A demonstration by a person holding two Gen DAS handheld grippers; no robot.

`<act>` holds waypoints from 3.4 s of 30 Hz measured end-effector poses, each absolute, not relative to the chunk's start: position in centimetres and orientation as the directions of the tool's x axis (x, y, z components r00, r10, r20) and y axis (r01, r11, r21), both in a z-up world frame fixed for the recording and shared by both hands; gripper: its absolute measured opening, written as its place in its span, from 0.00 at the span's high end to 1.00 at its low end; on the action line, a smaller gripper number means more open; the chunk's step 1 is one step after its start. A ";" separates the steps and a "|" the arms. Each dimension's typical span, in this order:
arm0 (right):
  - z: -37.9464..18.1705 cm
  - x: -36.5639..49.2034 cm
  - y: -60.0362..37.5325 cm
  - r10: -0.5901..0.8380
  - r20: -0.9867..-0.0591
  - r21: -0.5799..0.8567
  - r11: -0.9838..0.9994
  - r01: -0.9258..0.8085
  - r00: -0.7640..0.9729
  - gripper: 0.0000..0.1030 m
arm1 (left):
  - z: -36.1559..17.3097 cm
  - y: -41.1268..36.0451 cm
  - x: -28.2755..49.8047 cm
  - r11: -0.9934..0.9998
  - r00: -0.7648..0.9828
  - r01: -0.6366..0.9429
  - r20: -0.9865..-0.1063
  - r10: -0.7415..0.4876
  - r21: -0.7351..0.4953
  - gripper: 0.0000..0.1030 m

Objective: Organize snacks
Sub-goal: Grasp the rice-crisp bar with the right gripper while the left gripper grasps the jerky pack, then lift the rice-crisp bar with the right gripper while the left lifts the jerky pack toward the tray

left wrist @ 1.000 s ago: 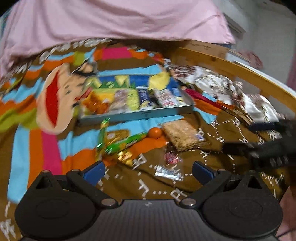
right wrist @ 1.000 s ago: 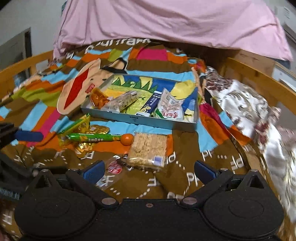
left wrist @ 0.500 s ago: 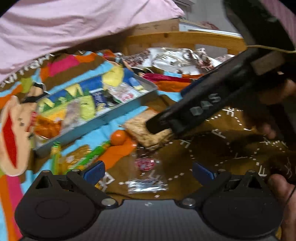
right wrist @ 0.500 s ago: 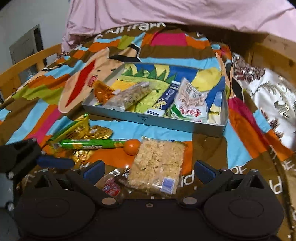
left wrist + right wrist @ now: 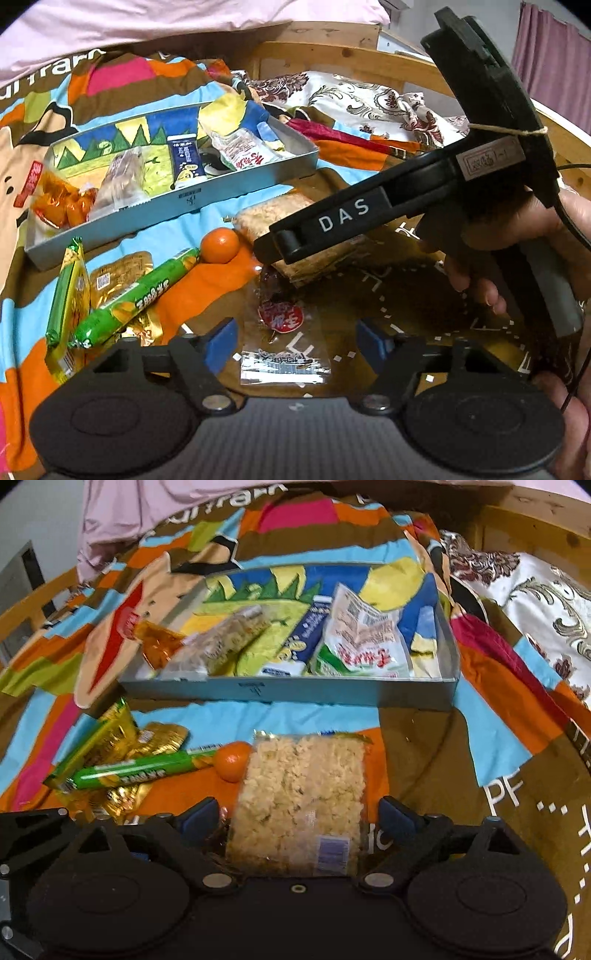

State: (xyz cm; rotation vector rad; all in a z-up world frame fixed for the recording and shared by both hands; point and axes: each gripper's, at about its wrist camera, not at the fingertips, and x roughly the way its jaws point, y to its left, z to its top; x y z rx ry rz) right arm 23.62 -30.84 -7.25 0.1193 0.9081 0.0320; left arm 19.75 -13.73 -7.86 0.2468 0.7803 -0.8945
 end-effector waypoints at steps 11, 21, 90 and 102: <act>-6.2 22.3 -31.4 0.058 -0.795 0.120 0.991 0.063 0.603 0.29 | -8.3 -14.3 19.8 0.656 0.408 0.751 -0.732 -0.545 -0.070 0.47; -4.9 18.8 -32.4 0.081 -0.811 0.153 0.985 0.076 0.580 0.29 | -7.3 -12.6 18.5 0.738 0.408 0.667 -0.780 -0.474 -0.099 0.47; -1.4 19.4 -29.5 -0.267 -0.479 -0.351 0.931 0.096 0.836 0.30 | -1.5 -12.9 22.9 0.800 0.668 0.593 -0.501 -0.550 -0.088 0.50; -2.3 29.2 -33.3 -0.272 -0.415 -0.229 0.955 0.190 0.868 0.30 | -3.1 -15.7 32.3 0.818 0.729 0.554 -0.385 -0.565 -0.152 0.50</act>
